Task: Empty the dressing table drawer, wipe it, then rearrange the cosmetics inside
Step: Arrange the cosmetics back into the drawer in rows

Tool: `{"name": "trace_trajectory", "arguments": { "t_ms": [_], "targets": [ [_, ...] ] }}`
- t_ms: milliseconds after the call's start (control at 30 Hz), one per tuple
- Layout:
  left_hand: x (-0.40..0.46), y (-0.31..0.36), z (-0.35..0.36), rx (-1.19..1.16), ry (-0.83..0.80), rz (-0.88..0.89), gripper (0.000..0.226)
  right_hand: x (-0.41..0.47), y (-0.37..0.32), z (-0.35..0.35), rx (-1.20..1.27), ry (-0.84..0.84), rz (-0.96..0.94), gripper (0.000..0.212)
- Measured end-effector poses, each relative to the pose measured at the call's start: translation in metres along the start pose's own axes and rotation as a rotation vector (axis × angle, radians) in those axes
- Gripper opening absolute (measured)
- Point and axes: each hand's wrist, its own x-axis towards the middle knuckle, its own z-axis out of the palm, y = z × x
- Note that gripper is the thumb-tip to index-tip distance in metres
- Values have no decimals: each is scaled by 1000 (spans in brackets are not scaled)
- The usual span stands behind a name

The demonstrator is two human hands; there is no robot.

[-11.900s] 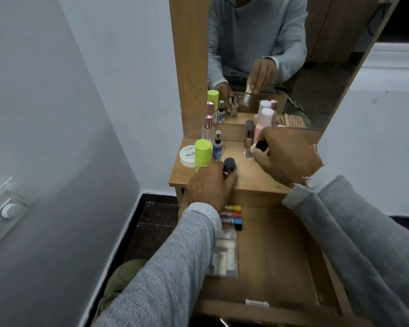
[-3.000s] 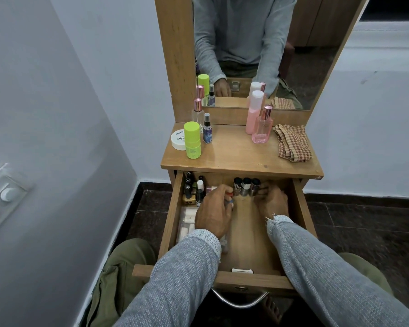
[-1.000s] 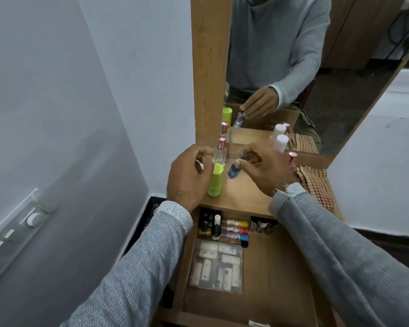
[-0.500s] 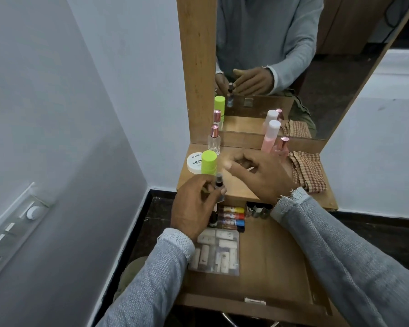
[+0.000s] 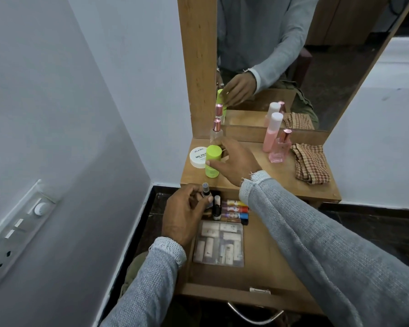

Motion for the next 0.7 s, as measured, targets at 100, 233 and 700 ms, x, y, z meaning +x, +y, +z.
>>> {"name": "trace_trajectory", "arguments": {
  "t_ms": [100,233,700],
  "targets": [
    [-4,0,2,-7,-9,-7,7,-22,2,-18,66,35,-17,34],
    [-8,-2,10,-7,-40,-15,9,-68,16,-49,44,28,-82,33],
    [-27,3,82,148,-293,2,13,-174,93,-15,-17,-56,114,40]
  ]
}}
